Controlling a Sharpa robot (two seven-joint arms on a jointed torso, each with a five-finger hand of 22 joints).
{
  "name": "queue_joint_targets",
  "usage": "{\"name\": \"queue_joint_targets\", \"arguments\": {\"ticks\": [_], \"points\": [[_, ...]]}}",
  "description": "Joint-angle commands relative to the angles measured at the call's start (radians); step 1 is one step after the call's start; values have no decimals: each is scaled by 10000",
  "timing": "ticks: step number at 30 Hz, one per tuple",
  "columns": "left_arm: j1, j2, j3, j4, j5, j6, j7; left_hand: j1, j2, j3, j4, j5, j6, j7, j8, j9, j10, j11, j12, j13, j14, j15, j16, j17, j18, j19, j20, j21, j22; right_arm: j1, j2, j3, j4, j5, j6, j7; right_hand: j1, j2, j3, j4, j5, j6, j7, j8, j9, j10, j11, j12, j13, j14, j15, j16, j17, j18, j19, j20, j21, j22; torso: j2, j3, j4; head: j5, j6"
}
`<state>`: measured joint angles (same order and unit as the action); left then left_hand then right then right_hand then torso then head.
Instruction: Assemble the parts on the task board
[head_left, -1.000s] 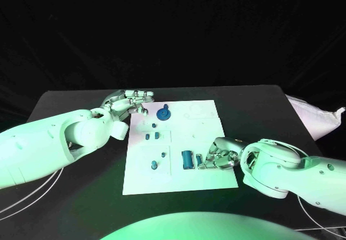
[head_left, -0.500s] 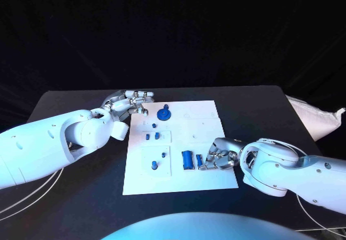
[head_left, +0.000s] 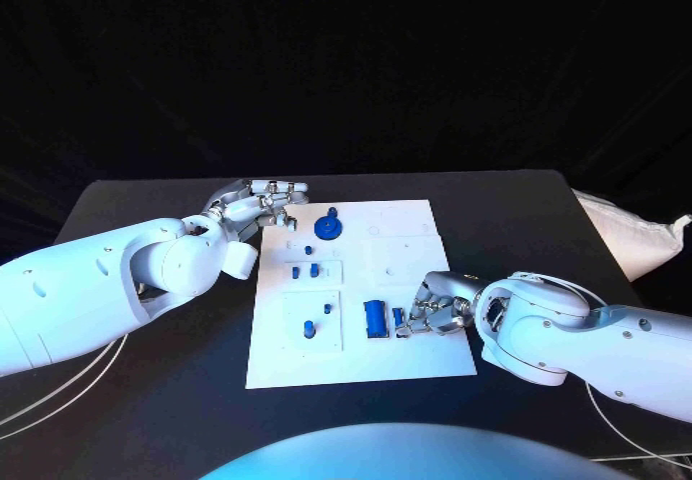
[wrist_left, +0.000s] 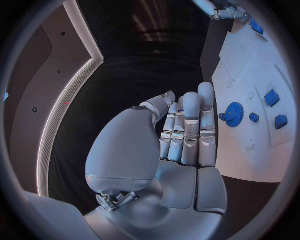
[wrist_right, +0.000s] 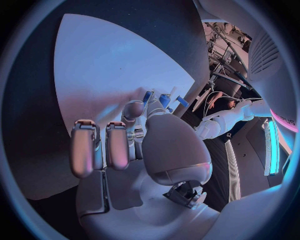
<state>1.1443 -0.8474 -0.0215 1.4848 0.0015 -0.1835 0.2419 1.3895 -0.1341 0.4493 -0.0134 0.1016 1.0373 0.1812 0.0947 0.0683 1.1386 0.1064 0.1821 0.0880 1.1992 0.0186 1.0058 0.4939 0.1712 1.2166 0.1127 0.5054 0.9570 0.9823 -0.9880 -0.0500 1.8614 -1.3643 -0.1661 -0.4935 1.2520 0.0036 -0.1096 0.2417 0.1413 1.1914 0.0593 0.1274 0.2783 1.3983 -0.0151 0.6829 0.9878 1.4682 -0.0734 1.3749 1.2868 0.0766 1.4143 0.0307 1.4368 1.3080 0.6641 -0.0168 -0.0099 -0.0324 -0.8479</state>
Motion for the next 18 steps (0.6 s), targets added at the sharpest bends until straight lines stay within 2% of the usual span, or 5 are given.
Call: {"name": "queue_joint_targets", "arguments": {"ticks": [1,6,10,14,18], "points": [[4,24,6,13,40,215,14,-40,81,-62,-5,39,-51,37,43,-8,-79,14,32,-10,-78,11,28,-9,108,57,41,-34,-10,-53,39,-51,-118,133,608,-82,147,42,-88,-53,-91,-42,33,-61,-31,25,6,16,3,543,-54,-5,-18,-163,13,32,-7,84,-3,0,2,-1,-2],[4,22,6,7,40,218,5,-43,82,-66,-6,40,-56,38,43,-9,-87,15,38,-11,-83,12,29,-16,108,55,42,-39,-15,-53,56,-51,-174,187,645,-59,380,54,-148,-200,-146,-52,40,-78,-30,2,8,-34,-4,537,-51,-19,-36,-158,-3,34,-22,64,-8,-3,-2,-3,-8],[4,26,6,3,40,219,7,-43,82,-66,-6,40,-56,38,43,-9,-87,15,38,-11,-83,12,29,-16,108,55,42,-39,-15,-53,60,-51,-179,181,469,-13,440,68,-160,-236,-154,-53,41,-82,-29,-7,8,-64,-18,533,-51,-37,-60,-155,-12,35,-30,51,-13,-5,0,-10,5],[4,29,6,-11,40,211,17,-43,82,-66,-6,40,-56,38,43,-9,-87,15,38,-11,-83,12,29,-16,108,55,42,-39,-15,-49,10,-47,-157,331,-89,301,504,138,-208,-259,43,-93,61,-114,-38,-61,23,-217,-98,515,-41,-97,-141,-141,-53,39,-67,-13,-18,-4,-4,-17,9],[3,47,1,-62,40,180,49,-43,82,-66,-6,40,-56,38,43,-9,-87,15,38,-11,-83,12,29,-16,108,55,42,-39,-15,68,-127,-19,-171,1510,-891,1308,501,157,-374,-227,336,-415,183,-302,-109,-390,120,-1078,-613,414,25,-434,-584,-43,-330,79,-322,-448,-48,-14,14,-60,81]]}}
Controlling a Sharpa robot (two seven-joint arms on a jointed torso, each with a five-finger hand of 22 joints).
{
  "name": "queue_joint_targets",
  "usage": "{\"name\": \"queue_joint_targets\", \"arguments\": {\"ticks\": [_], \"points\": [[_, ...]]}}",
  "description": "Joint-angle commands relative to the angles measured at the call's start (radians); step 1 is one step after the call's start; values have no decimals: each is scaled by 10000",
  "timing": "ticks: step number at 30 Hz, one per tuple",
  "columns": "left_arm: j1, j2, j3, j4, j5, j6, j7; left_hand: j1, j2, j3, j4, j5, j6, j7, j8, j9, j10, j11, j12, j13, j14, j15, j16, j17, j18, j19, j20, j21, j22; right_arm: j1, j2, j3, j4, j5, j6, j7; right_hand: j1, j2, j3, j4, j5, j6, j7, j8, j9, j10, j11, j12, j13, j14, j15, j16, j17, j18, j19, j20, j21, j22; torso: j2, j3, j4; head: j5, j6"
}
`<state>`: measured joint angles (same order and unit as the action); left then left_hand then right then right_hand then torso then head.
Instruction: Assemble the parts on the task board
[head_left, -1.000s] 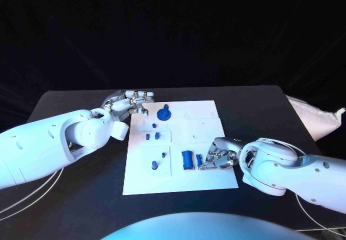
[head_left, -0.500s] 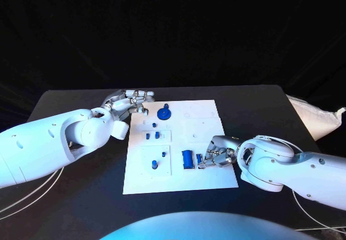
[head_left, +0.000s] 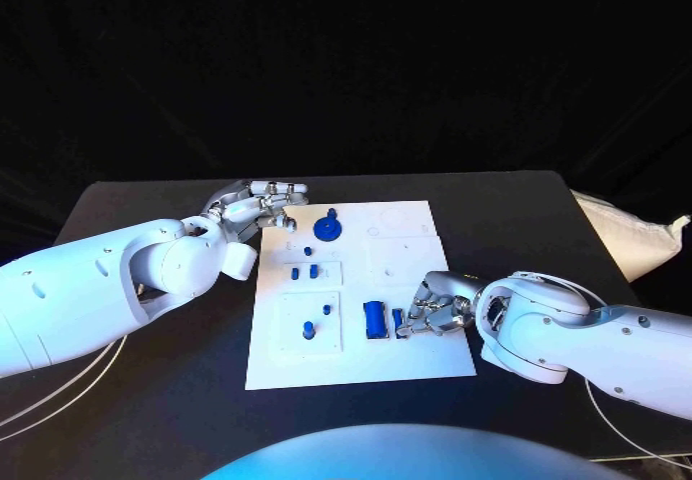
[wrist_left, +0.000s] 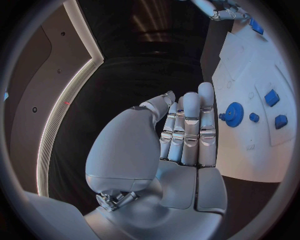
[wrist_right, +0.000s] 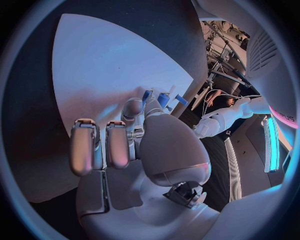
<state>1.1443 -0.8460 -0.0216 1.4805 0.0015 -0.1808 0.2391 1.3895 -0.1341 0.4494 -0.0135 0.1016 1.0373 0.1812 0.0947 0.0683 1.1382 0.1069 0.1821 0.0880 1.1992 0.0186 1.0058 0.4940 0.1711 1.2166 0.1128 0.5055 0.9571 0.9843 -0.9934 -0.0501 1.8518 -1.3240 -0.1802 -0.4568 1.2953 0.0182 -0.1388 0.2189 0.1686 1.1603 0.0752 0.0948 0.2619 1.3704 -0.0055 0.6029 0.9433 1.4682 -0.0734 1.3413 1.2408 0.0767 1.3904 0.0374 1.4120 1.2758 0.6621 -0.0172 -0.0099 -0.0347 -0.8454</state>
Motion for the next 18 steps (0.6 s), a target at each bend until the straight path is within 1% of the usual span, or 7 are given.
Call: {"name": "queue_joint_targets", "arguments": {"ticks": [1,4,9,12,15,17,18], "points": [[3,39,-1,-34,40,141,92,-53,81,-75,-4,39,-67,43,42,-10,-98,15,44,-13,-92,15,29,-26,107,52,44,-46,-21,126,-105,-14,-124,1634,-925,1286,105,28,-104,-11,98,-240,71,-50,27,-233,62,-600,-371,397,54,-159,-200,-28,-142,31,-126,-208,-45,-17,20,-54,80],[-1,75,-14,-81,106,81,181,-120,85,-111,35,34,-79,49,46,-10,-120,24,65,-16,-106,27,33,-45,104,44,54,-64,-38,480,-188,-4,-448,3649,-1366,2643,307,112,-144,-110,166,-544,192,-198,-35,-550,163,-1253,-803,313,138,-455,-562,54,-376,107,-364,-584,-136,-57,35,-123,165],[-29,151,-38,-143,246,-135,429,-340,37,-291,160,22,-114,41,60,-8,-179,28,130,-19,-242,63,-28,-130,100,-54,91,-178,-121,1010,-125,0,-1223,6099,-1628,4525,622,248,-218,-311,156,-833,316,-258,-108,-895,275,-1454,-1007,78,240,-1244,-1483,246,-918,209,-963,-1474,-314,-124,77,-255,303],[-82,192,-45,-166,347,-366,642,-420,18,-494,224,21,-152,18,85,-7,-208,16,238,-14,-684,80,-448,-391,102,-416,134,-527,-351,1226,71,1,-1850,7602,-1586,5518,932,380,-242,-517,192,-1099,439,-269,-167,-1390,388,-1902,-1435,-538,343,-3040,-3432,610,-2053,299,-2283,-3311,-451,-167,92,-307,400],[-133,245,-48,-193,467,-653,859,-364,66,-649,246,23,-209,-6,111,-11,-273,43,310,-44,-1355,168,-1584,-1001,108,-1164,191,-1249,-845,1354,386,1,-2529,8861,-1382,6325,1207,541,-268,-668,123,-1432,643,-290,-260,-2074,631,-2683,-2230,-1626,554,-5835,-6001,1058,-3713,488,-4563,-6004,-583,-199,81,-335,530],[-155,293,-49,-228,533,-792,965,-340,96,-673,279,27,-287,1,95,-19,-366,124,263,-107,-1784,253,-2516,-1458,40,-1725,320,-1765,-1205,1398,615,2,-2943,9462,-1215,6724,1384,643,-277,-766,8,-1542,763,-275,-324,-2405,772,-3180,-2843,-1889,696,-6635,-6398,1064,-3869,626,-5263,-6459,-656,-214,74,-337,585],[-166,323,-50,-257,559,-844,1013,-338,108,-663,307,35,-339,8,77,-24,-427,154,211,-150,-2109,404,-3090,-1721,22,-2076,374,-2070,-1414,1415,752,3,-3172,9755,-1138,6935,1501,713,-256,-827,-100,-1587,834,-276,-361,-2610,842,-3477,-3205,-2094,789,-7103,-6628,1053,-3959,706,-5647,-6711,-693,-221,67,-343,718]]}}
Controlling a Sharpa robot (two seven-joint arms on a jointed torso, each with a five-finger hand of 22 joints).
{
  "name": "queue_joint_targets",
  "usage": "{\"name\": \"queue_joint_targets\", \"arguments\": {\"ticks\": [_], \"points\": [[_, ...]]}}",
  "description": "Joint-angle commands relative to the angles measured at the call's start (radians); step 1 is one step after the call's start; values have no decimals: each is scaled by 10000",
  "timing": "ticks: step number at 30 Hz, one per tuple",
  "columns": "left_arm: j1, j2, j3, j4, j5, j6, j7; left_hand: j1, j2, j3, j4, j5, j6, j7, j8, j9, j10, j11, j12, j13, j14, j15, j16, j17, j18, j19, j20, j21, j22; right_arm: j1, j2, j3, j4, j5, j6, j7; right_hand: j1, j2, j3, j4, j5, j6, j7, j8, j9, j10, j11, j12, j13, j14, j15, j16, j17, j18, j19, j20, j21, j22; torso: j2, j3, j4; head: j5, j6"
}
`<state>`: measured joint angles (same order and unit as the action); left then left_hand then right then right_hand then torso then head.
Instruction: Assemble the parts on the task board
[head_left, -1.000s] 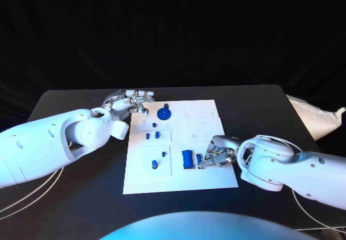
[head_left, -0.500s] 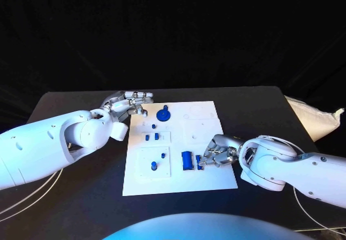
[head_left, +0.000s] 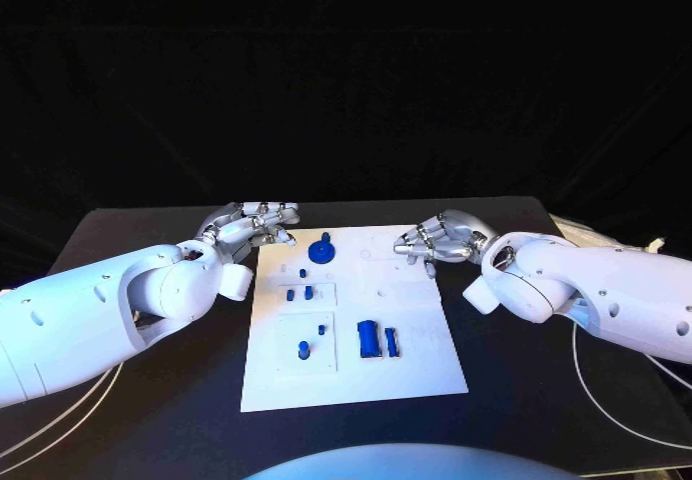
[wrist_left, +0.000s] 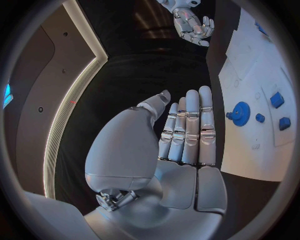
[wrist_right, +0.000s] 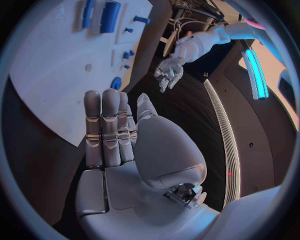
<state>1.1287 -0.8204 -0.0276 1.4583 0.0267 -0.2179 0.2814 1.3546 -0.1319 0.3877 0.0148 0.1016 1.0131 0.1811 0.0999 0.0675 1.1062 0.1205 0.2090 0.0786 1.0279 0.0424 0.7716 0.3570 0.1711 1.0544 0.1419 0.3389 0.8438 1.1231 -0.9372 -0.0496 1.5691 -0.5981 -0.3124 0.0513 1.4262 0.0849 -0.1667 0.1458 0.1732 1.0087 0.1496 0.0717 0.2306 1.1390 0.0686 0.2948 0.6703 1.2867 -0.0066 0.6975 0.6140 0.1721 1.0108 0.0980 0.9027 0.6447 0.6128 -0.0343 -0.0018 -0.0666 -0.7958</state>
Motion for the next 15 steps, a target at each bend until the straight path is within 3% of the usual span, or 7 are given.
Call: {"name": "queue_joint_targets", "arguments": {"ticks": [1,5,7,9,12,13,15], "points": [[-27,113,11,-90,334,-522,666,27,85,-40,49,32,-165,38,1,-18,-201,96,-149,-113,-705,334,-1502,-694,-36,-898,213,-821,-594,43,392,1,-668,2870,275,2157,366,133,80,-184,-267,-188,210,-67,-119,-592,256,-791,-930,-701,285,-1304,-680,70,-388,221,-1070,-722,-256,-59,-18,-19,320],[-133,305,12,-369,373,-692,912,127,116,-129,72,40,-340,106,-75,-14,-590,292,-477,-159,-1012,742,-3371,-1538,-91,-1871,654,-1946,-1645,47,988,32,-1640,3780,585,2865,787,286,234,-492,-530,-493,381,-88,-422,-806,559,-1556,-2322,-1913,744,-3208,-1852,40,-1181,649,-2813,-1823,-472,-61,-26,12,622],[-183,443,14,-572,383,-797,1039,200,105,-290,51,18,-438,184,-151,-15,-665,378,-612,-139,-881,879,-4340,-2013,83,-2298,961,-2586,-2443,29,1274,61,-2135,4168,701,3119,875,397,343,-717,-589,-547,466,-79,-680,-634,606,-1860,-3373,-1977,918,-4173,-2710,111,-1194,933,-3832,-2556,-546,-50,7,1,753],[-215,541,15,-727,388,-870,1124,205,159,-343,70,38,-493,87,-203,-19,-812,476,-729,-158,-1119,1011,-4779,-2218,71,-2517,1123,-2755,-2735,3,1510,90,-2520,4437,812,3262,904,475,471,-970,-554,-537,404,-61,-884,-524,580,-2038,-4135,-1828,1026,-4764,-3286,132,-953,997,-4403,-3012,-584,-43,2,9,813],[-271,726,17,-1002,393,-968,1250,253,217,-479,55,43,-525,61,-270,-17,-929,551,-875,-159,-1133,1130,-5324,-2477,120,-2852,1285,-2763,-3257,-80,1864,135,-3072,4896,1034,3439,890,530,657,-1227,-307,-521,400,-88,-1064,-474,655,-2170,-4757,-1605,970,-5180,-3712,130,-627,938,-4767,-3334,-677,-27,-7,35,882],[-288,781,18,-1081,394,-989,1279,264,243,-507,54,49,-519,49,-278,-17,-965,576,-919,-162,-1182,1168,-5470,-2542,118,-2938,1314,-2771,-3381,-113,1954,146,-3201,4987,1093,3484,881,564,724,-1282,-270,-492,404,-85,-1099,-433,719,-2181,-4880,-2063,1059,-5568,-3902,96,-548,976,-4837,-3400,-700,-19,2,30,894],[-326,879,19,-1214,395,-1041,1325,293,284,-577,40,50,-517,41,-302,-19,-971,596,-983,-160,-1140,1201,-5717,-2650,131,-3019,1356,-2754,-3642,-197,2116,163,-3412,5110,1220,3565,738,564,862,-1432,-261,-422,401,-83,-1209,-321,672,-2196,-5248,-1404,959,-5578,-4043,119,-339,916,-5062,-3606,-763,3,8,45,910]]}}
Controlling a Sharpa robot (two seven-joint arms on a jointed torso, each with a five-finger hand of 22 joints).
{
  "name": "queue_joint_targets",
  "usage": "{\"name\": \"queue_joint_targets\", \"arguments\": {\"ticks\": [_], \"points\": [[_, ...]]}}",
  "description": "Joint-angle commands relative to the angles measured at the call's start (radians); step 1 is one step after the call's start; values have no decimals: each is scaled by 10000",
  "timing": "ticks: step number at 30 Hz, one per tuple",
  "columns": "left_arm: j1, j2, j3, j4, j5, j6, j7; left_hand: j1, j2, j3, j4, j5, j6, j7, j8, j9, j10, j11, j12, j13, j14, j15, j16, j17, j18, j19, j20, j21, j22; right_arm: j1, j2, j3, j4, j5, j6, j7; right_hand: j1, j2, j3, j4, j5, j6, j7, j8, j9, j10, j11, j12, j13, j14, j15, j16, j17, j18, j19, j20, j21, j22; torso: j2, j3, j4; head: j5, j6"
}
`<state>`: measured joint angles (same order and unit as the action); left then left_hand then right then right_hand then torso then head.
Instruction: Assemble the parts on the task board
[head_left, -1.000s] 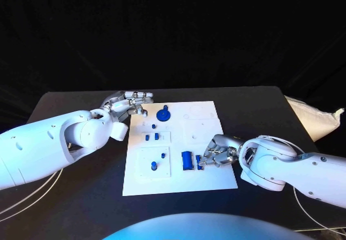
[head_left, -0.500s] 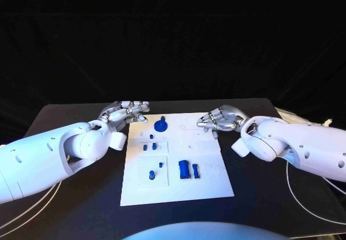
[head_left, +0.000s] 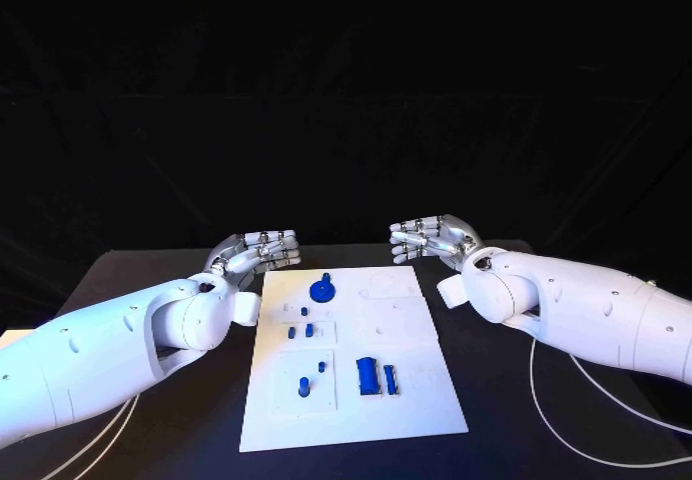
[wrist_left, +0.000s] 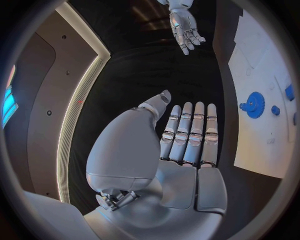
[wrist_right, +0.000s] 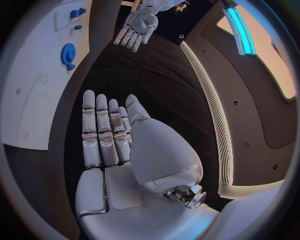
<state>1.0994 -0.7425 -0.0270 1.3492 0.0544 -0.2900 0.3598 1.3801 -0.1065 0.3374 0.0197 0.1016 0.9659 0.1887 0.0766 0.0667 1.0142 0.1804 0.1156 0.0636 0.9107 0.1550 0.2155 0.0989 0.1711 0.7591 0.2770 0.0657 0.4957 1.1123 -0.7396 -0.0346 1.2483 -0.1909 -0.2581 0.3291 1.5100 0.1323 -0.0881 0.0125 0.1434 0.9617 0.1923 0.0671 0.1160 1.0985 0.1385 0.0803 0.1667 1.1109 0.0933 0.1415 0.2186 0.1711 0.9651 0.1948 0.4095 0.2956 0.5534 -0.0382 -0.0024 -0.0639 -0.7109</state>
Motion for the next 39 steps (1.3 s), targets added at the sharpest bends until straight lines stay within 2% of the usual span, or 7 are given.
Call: {"name": "queue_joint_targets", "arguments": {"ticks": [1,4,5,19,20,21,39], "points": [[-47,136,13,-166,119,-338,555,46,47,-77,-11,54,-42,-31,-71,-10,-52,-3,-58,-10,41,79,-192,-84,133,-70,7,-20,-199,-125,194,19,-271,1059,725,817,-218,79,150,-179,31,87,4,-44,-128,144,-48,-54,-416,513,-78,-124,-211,109,246,-63,-258,-235,-192,54,13,38,78],[-74,197,14,-222,120,-378,579,63,71,-89,-17,57,-38,5,-75,-10,-55,-15,-81,-11,63,79,-268,-116,133,-74,13,-16,-281,-204,331,31,-436,1078,840,884,-344,83,270,-308,16,169,-26,-34,-201,251,-45,-31,-653,769,-104,-217,-343,130,435,-102,-408,-382,-146,90,9,66,182],[-60,150,3,-190,29,-150,166,-4141,319,-1027,-197,-305,-2898,-566,-766,-667,-3043,-541,-369,-636,-2713,-446,-792,-989,-514,-2290,-818,-657,-1657,-160,244,19,-326,512,232,312,-4692,-333,881,-125,-430,-2801,-586,-671,-1160,-3170,-441,-803,-909,-2851,-933,-548,-869,-516,-2634,-648,-1482,-1125,-114,36,10,28,79],[-284,-120,141,1047,-267,-2549,906,-8264,1065,-2060,-197,-1016,-5818,-1129,-766,-667,-6113,-1084,-1156,-636,-5446,-1550,-1398,-989,-881,-4587,-1659,-657,-3086,-368,-47,166,1265,1139,-2172,1030,-9192,-1323,881,-125,-1434,-5709,-1166,-671,-1160,-6491,-1385,-803,-1667,-6364,-933,-1415,-1446,-857,-5618,-1206,-2616,-1924,-94,343,22,571,994],[-311,-153,157,1196,-302,-2837,995,-8481,1065,-2109,-197,-1016,-5966,-1160,-766,-667,-6270,-1804,-1156,-636,-5591,-1550,-1427,-989,-894,-4705,-1700,-657,-3161,-395,-84,185,1471,1220,-2481,1122,-9423,-1323,881,-125,-1434,-5861,-1195,-671,-1160,-6666,-1385,-803,-1667,-6550,-933,-1415,-1475,-906,-5777,-1236,-2673,-1964,-93,357,23,596,1036],[-336,-184,173,1337,-336,-3110,1080,-8690,1065,-2157,-197,-1016,-6110,-1887,-766,-667,-6421,-1804,-1156,-636,-5731,-1550,-2155,-989,-893,-4821,-1744,-657,-3231,-422,-123,204,1680,1303,-2798,1216,-9643,-1323,881,-125,-1434,-6007,-1923,-671,-1160,-6832,-1385,-803,-1667,-6728,-933,-1415,-2186,-905,-5927,-1948,-2730,-2004,-93,368,23,616,1070],[-494,-375,270,2208,-544,-4800,1602,-11384,1065,-3374,-197,-1016,-7981,-1887,-766,-667,-8384,-1804,-1156,-636,-7514,-1550,-2155,-989,-1711,-6263,-2770,-657,-4141,-623,-404,346,3217,1909,-5119,1909,-12519,-1323,881,-125,-1434,-7912,-1923,-671,-1160,-9022,-1385,-803,-1667,-9037,-933,-1415,-2186,-1711,-7888,-1948,-4095,-2956,-92,382,24,639,1109]]}}
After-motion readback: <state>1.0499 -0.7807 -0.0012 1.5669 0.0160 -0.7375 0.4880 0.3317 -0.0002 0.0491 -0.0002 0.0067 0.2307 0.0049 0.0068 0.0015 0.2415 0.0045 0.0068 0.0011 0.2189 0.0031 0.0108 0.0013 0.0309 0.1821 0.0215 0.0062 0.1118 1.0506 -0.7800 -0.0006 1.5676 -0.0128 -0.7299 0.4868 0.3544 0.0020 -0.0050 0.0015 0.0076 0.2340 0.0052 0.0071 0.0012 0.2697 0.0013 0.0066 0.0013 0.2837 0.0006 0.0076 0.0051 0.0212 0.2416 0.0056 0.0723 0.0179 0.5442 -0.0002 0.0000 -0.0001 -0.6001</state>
